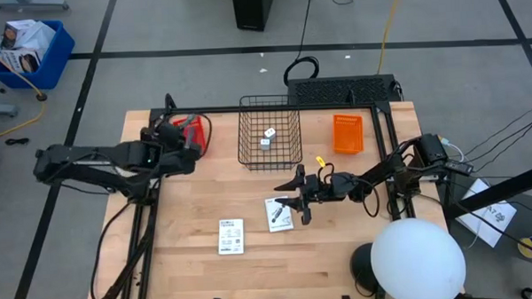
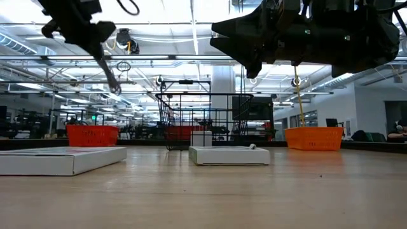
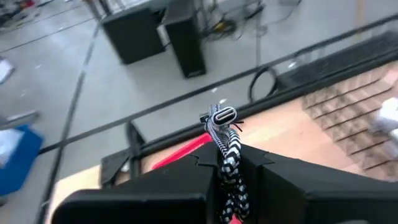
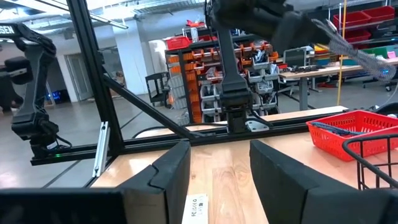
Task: Pick and place items into bin
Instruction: Put the white charging cable into the red basket
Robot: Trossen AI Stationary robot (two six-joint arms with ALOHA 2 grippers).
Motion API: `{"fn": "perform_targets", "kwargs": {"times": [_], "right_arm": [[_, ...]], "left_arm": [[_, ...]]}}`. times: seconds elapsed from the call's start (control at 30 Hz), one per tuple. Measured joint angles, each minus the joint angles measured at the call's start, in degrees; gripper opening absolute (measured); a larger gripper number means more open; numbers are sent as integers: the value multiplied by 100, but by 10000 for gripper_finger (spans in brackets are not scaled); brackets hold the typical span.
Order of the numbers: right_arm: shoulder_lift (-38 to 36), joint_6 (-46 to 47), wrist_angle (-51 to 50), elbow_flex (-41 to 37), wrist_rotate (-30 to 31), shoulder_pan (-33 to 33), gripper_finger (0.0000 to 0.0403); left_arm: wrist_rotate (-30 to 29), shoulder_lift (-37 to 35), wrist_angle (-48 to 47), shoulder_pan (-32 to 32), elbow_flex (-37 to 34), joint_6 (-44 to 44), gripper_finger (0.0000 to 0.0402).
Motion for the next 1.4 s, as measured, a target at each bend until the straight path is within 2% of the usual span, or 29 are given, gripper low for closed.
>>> {"fn": "perform_targets", "kwargs": {"times": [0.43, 0.6, 0.93, 1.1, 1.4], "right_arm": [[0, 96, -24, 0, -9, 2, 155], [0, 105, -22, 0, -13, 4, 155], [0, 107, -20, 0, -15, 57, 155], [0, 107, -22, 0, -15, 81, 155], [0, 109, -22, 0, -15, 81, 155]], "left_arm": [[477, 1435, -66, 1019, 0, -107, 21], [481, 1971, 15, 1240, 0, -141, 21], [463, 2936, 459, 1478, 0, -83, 34], [682, 3342, 479, 1521, 0, -74, 40], [836, 3549, 603, 1464, -2, -321, 50]]}}
